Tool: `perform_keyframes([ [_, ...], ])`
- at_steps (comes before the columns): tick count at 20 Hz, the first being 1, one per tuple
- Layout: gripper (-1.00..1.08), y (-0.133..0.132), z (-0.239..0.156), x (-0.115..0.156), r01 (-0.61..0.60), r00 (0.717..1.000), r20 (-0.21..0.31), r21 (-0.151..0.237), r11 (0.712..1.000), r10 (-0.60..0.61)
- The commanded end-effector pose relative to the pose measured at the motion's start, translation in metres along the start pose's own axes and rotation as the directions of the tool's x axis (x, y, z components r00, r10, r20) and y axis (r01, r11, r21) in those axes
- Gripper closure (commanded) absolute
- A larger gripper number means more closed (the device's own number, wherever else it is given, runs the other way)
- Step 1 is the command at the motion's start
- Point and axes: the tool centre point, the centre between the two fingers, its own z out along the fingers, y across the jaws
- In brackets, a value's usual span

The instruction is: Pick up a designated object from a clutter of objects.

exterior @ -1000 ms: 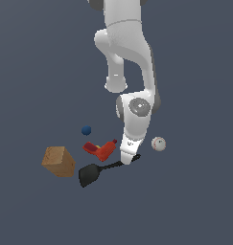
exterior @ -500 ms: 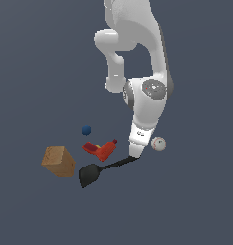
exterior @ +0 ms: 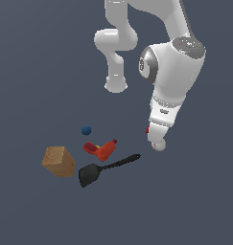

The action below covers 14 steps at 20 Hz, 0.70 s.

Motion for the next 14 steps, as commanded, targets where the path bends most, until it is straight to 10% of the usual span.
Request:
perform_keyframes([
  [1, 1.08, -0.005, -0.027, 0.011, 0.000, 1.000, 0.001, 0.002, 1.000, 0.000],
  [14, 1.08, -0.018, -0.121, 0.051, -0.002, 1.000, 0.003, 0.008, 1.000, 0.002],
])
